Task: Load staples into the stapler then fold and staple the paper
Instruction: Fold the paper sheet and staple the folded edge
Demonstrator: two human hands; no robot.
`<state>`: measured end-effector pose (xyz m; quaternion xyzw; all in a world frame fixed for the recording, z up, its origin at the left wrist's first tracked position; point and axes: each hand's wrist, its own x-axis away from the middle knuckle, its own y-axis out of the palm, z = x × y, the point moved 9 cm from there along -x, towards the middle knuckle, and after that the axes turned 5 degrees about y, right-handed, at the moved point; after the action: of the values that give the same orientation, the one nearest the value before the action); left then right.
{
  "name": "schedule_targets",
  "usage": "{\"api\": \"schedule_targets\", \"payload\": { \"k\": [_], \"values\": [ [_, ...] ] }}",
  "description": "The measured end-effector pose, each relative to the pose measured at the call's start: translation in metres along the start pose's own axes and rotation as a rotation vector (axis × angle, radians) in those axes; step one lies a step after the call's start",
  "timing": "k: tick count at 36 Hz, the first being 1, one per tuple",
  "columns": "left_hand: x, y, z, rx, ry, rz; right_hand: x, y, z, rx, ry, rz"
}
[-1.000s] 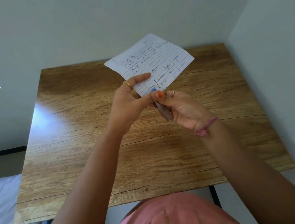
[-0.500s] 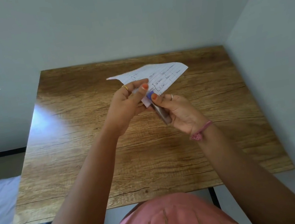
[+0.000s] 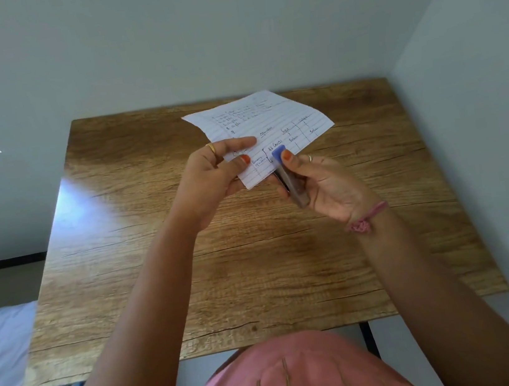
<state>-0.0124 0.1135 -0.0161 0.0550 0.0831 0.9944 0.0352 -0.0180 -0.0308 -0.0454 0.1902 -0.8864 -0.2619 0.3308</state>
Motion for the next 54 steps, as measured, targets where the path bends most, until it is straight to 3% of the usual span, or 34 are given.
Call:
{"api": "schedule_targets", "payload": {
  "k": [9,14,17,20,24,29,34,37,47,54],
  "values": [
    [0.002,0.002,0.007,-0.048,0.046,-0.043,-0.002,-0.006,0.006,-0.004,0.008,0.062],
    [0.004,0.000,0.010,0.114,0.140,-0.094,-0.003,-0.004,0.005,-0.044,0.005,0.057],
    [0.008,-0.012,0.006,0.384,0.198,0.037,-0.003,-0.002,0.003,-0.070,-0.015,0.046],
    [0.016,-0.017,-0.017,0.552,0.139,0.225,-0.003,0.002,-0.001,-0.072,-0.045,0.041],
    [0.032,0.014,-0.043,0.563,0.030,0.261,-0.003,0.005,0.000,-0.058,-0.068,0.057],
    [0.036,0.051,-0.031,0.394,0.164,0.125,-0.004,0.008,0.003,0.070,-0.084,0.104],
    [0.026,0.046,-0.025,0.303,0.180,0.247,-0.001,0.014,0.004,0.064,-0.104,0.101],
    [0.024,0.042,-0.028,0.332,0.149,0.331,0.001,0.017,0.004,0.074,-0.100,0.116],
    [0.023,0.040,-0.035,0.381,0.152,0.358,-0.002,0.001,0.011,0.081,-0.090,0.248],
    [0.016,0.045,-0.037,0.452,0.112,0.259,-0.007,0.000,0.007,0.052,-0.141,0.187]
  ]
}}
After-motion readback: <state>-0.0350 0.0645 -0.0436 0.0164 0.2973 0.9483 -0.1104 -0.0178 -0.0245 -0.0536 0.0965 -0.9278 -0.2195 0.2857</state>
